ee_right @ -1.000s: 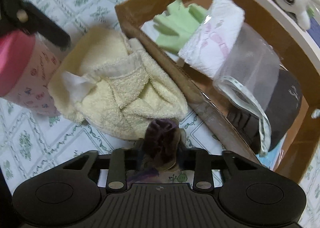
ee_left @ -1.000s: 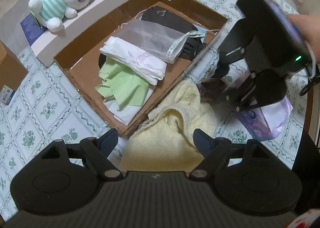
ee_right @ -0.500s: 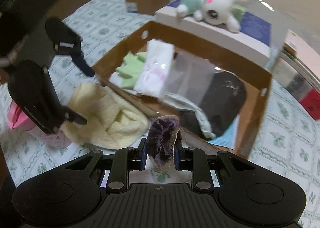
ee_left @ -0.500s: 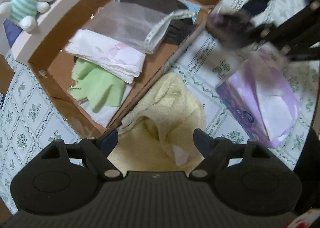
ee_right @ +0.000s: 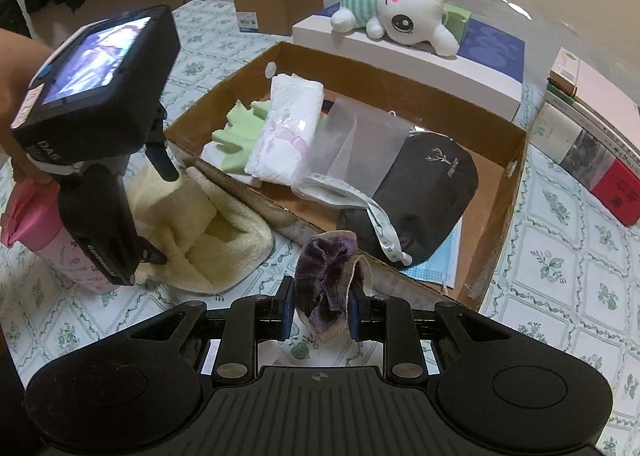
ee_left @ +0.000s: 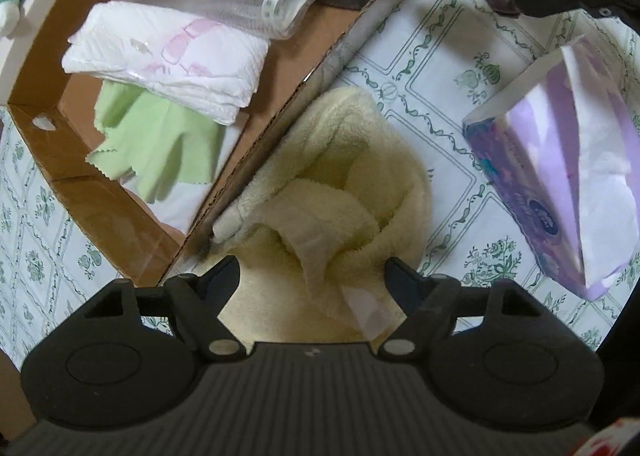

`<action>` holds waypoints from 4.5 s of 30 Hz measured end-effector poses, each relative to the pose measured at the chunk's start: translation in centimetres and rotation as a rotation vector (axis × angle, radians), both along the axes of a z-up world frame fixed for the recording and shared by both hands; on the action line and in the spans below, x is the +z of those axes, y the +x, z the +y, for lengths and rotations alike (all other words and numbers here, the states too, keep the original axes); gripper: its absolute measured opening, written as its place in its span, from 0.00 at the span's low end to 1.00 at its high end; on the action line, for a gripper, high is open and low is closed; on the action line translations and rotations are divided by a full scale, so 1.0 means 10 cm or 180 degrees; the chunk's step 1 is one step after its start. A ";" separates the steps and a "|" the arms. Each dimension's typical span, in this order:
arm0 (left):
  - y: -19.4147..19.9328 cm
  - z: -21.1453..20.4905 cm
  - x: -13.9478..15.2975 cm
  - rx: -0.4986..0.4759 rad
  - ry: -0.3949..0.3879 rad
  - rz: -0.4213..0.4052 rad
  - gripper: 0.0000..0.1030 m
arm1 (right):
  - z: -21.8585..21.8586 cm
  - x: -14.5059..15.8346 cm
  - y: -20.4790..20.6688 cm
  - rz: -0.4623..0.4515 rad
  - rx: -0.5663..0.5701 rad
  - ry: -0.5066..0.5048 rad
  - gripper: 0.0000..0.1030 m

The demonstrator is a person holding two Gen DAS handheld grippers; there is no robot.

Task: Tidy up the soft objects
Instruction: 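Grasp the yellow towel with the left tool while the right tool grasps the purple scrunchie, then lift the yellow towel and purple scrunchie and carry both over the cardboard box, then lower both tools into the box and open them to release the towel and scrunchie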

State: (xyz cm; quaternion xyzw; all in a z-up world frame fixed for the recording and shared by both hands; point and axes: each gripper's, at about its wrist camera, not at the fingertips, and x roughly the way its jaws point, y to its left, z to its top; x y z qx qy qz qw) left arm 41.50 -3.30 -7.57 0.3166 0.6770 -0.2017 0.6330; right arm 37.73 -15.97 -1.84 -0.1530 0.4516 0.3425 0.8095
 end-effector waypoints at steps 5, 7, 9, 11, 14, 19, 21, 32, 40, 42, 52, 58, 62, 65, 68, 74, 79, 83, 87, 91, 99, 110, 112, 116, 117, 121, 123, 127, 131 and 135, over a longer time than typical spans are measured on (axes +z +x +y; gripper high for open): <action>0.04 0.01 -0.10 0.0040 0.0032 0.0095 0.66 | -0.03 -0.01 -0.01 -0.0046 0.0023 0.0000 0.25; 0.05 0.02 -0.12 0.0068 0.0003 0.0129 0.60 | -0.04 -0.01 -0.01 -0.0048 0.0014 0.0010 0.25; 0.04 0.02 -0.16 0.0076 0.0007 0.0149 0.53 | -0.06 -0.01 -0.02 -0.0053 0.0009 0.0012 0.25; 0.01 0.01 -0.18 0.0086 -0.0003 0.0156 0.48 | -0.08 0.00 -0.02 -0.0057 -0.0003 0.0018 0.25; -0.02 0.01 -0.19 0.0093 -0.0038 0.0159 0.37 | -0.10 0.01 -0.03 -0.0062 -0.0020 0.0023 0.25; -0.12 0.02 -0.08 0.0054 -0.0091 0.0056 0.14 | -0.12 0.05 -0.08 -0.0081 -0.0039 0.0042 0.25; -0.14 0.04 0.04 0.0066 -0.0163 -0.0010 0.12 | -0.11 0.08 -0.11 -0.0090 -0.0048 0.0056 0.25; -0.38 0.03 0.92 0.0112 -0.0665 -0.0566 0.11 | -0.08 0.40 -0.37 -0.0237 -0.0145 0.0166 0.25; -0.57 0.05 1.44 0.0183 -0.0926 -0.0883 0.11 | -0.07 0.73 -0.62 -0.0404 -0.0218 0.0239 0.25; -0.60 0.06 1.58 0.0199 -0.0992 -0.0947 0.11 | -0.07 0.81 -0.67 -0.0438 -0.0239 0.0251 0.25; -0.81 0.18 2.17 0.0277 -0.1235 -0.1328 0.11 | -0.13 1.13 -0.92 -0.0631 -0.0351 0.0307 0.25; -0.87 0.31 2.43 0.0350 -0.1295 -0.1525 0.11 | -0.21 1.23 -0.97 -0.0711 -0.0462 0.0374 0.25; -0.84 0.43 2.58 0.0470 -0.1346 -0.1689 0.11 | -0.28 1.24 -0.94 -0.0723 -0.0542 0.0408 0.25; -0.78 0.50 2.67 0.0551 -0.1365 -0.1801 0.11 | -0.33 1.24 -0.88 -0.0718 -0.0607 0.0413 0.25; -0.69 0.53 2.73 0.0611 -0.1362 -0.1896 0.11 | -0.37 1.25 -0.79 -0.0729 -0.0674 0.0415 0.25; -0.47 0.59 2.71 0.0730 -0.1318 -0.2067 0.11 | -0.43 1.29 -0.59 -0.0791 -0.0780 0.0473 0.25; -0.25 0.61 2.58 0.0809 -0.1276 -0.2119 0.11 | -0.39 1.28 -0.38 -0.0815 -0.0812 0.0498 0.25; -0.09 0.61 2.46 0.0849 -0.1250 -0.2120 0.11 | -0.35 1.22 -0.19 -0.0782 -0.0814 0.0536 0.25; 0.04 0.62 2.35 0.0884 -0.1214 -0.2102 0.11 | -0.31 1.15 -0.02 -0.0731 -0.0848 0.0589 0.25; 0.15 0.61 2.21 0.0893 -0.1168 -0.2073 0.11 | -0.28 1.08 0.10 -0.0689 -0.0867 0.0608 0.25; 0.28 0.55 1.92 0.0853 -0.1077 -0.1979 0.11 | -0.22 0.94 0.19 -0.0641 -0.0833 0.0608 0.25; 0.35 0.50 1.72 0.0800 -0.1014 -0.1905 0.11 | -0.19 0.83 0.26 -0.0605 -0.0827 0.0604 0.25; 0.36 0.50 1.71 0.0798 -0.1004 -0.1904 0.11 | -0.18 0.81 0.27 -0.0599 -0.0829 0.0606 0.25; 0.39 0.48 1.63 0.0795 -0.1006 -0.1875 0.11 | -0.17 0.78 0.29 -0.0589 -0.0824 0.0605 0.25; 0.40 0.48 1.62 0.0795 -0.1007 -0.1869 0.11 | -0.17 0.77 0.30 -0.0584 -0.0824 0.0605 0.25; 0.44 0.46 1.53 0.0786 -0.1006 -0.1840 0.11 | -0.17 0.73 0.32 -0.0569 -0.0836 0.0597 0.25; 0.45 0.45 1.50 0.0784 -0.1003 -0.1830 0.11 | -0.17 0.71 0.34 -0.0561 -0.0842 0.0600 0.25; 0.50 0.45 1.43 0.0793 -0.0988 -0.1845 0.11 | -0.18 0.67 0.36 -0.0555 -0.0857 0.0601 0.25; 0.56 0.46 1.33 0.0797 -0.0957 -0.1864 0.11 | -0.19 0.62 0.40 -0.0547 -0.0871 0.0588 0.25; 0.62 0.43 1.17 0.0794 -0.0931 -0.1832 0.11 | -0.20 0.54 0.45 -0.0519 -0.0882 0.0583 0.25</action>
